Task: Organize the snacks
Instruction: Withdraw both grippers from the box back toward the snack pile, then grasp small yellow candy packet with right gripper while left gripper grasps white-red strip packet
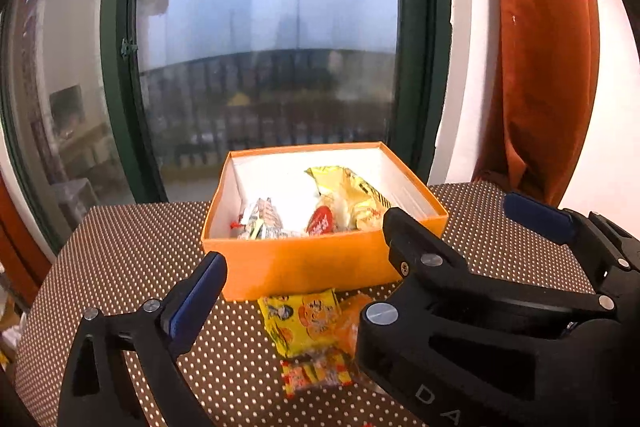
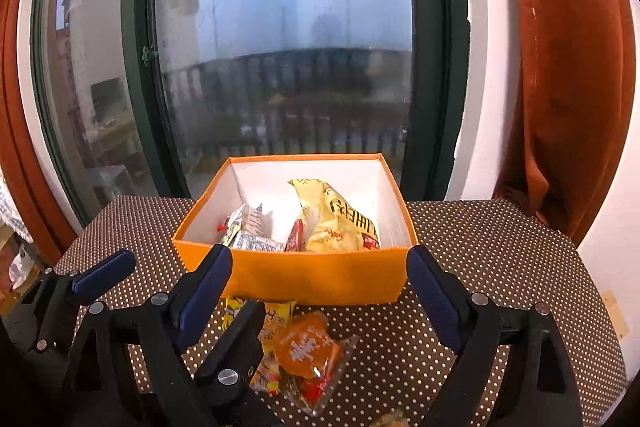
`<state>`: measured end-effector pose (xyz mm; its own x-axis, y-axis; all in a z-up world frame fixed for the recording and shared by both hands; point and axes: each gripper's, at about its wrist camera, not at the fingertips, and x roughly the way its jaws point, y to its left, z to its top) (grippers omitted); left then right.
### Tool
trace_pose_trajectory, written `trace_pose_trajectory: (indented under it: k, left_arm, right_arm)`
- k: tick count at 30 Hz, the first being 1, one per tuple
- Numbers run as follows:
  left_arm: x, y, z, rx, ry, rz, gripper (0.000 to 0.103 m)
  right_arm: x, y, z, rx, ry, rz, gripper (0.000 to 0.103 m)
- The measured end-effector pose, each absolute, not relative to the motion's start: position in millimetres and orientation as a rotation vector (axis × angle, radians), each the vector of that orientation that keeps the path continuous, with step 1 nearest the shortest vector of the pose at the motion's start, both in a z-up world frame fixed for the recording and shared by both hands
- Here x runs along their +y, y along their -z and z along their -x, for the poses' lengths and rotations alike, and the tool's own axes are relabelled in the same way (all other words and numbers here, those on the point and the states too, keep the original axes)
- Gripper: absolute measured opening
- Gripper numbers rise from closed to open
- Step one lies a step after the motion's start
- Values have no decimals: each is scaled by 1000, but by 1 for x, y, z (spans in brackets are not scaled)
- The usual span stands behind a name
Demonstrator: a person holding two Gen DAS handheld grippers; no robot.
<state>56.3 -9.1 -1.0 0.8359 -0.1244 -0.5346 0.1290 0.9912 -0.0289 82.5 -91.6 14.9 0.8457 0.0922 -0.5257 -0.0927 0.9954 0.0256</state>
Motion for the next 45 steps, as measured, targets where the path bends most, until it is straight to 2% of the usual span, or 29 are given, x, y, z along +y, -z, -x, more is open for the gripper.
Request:
trace_pose_trajectory:
  k: [13, 25, 45]
  left_arm:
    - [-13, 44, -29, 605, 167, -47, 100]
    - [-10, 95, -11, 652, 194, -44, 100]
    - [-9, 150, 25, 716, 237, -112, 100]
  right_arm:
    - [-91, 23, -53, 571, -63, 28, 95]
    - [-90, 72, -36, 611, -83, 54, 95]
    - [-86, 132, 1, 664, -122, -30, 95]
